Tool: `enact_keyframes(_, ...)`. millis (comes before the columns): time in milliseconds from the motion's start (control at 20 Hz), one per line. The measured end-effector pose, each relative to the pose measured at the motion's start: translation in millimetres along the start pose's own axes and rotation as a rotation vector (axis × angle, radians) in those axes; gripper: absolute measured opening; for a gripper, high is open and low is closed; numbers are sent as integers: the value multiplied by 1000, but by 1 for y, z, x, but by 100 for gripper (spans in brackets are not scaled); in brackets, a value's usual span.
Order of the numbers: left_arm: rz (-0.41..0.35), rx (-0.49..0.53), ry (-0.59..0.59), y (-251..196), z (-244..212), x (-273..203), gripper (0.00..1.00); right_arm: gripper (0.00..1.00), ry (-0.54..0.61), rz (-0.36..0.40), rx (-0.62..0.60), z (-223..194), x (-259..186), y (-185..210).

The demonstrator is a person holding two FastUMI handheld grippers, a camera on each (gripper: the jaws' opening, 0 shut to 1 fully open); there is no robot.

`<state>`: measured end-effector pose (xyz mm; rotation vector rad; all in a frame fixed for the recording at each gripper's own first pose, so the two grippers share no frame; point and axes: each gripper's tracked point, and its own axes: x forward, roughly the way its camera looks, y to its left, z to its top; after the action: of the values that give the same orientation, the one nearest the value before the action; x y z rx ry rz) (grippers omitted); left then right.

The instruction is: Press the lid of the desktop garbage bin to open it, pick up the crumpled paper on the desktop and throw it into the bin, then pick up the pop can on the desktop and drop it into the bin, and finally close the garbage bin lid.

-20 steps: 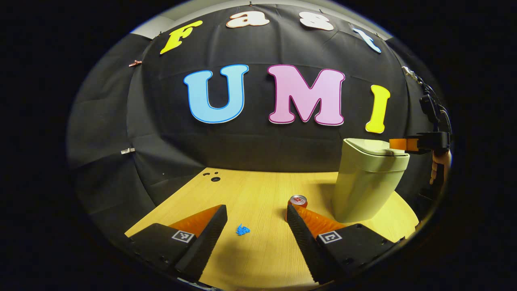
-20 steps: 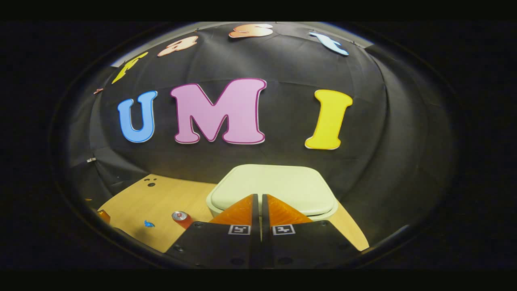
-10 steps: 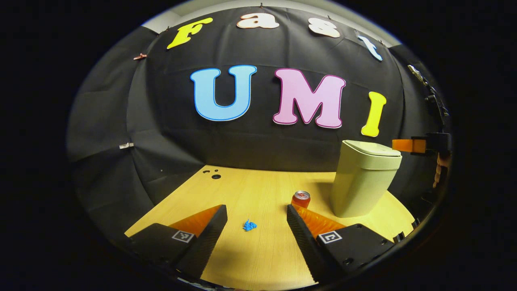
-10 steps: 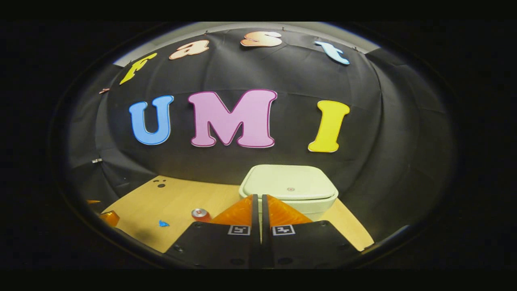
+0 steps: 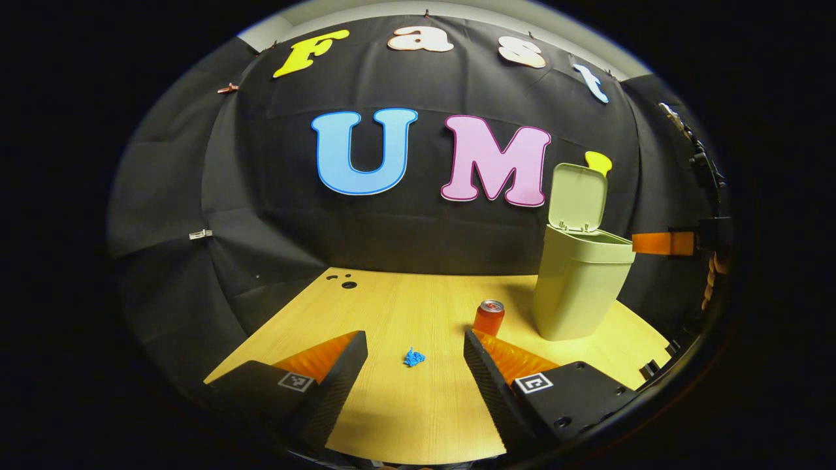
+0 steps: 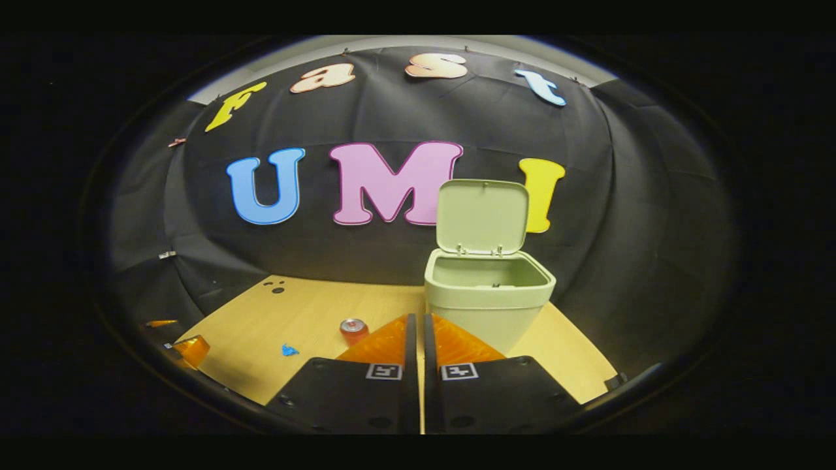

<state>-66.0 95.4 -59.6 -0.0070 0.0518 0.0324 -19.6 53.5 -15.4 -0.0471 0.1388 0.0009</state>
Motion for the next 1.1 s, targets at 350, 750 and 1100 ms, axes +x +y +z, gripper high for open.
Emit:
enact_keyframes(350,-13,17,50,5,-14,30,95,65,93,62,39,-41,17,14)
enact_keyframes(750,45,-36,189,25,-59,95,96,99,159,77,40,-58,43,-3)
enact_keyframes(1100,15,-33,316,18,-105,154,96,99,215,103,26,-71,63,-8)
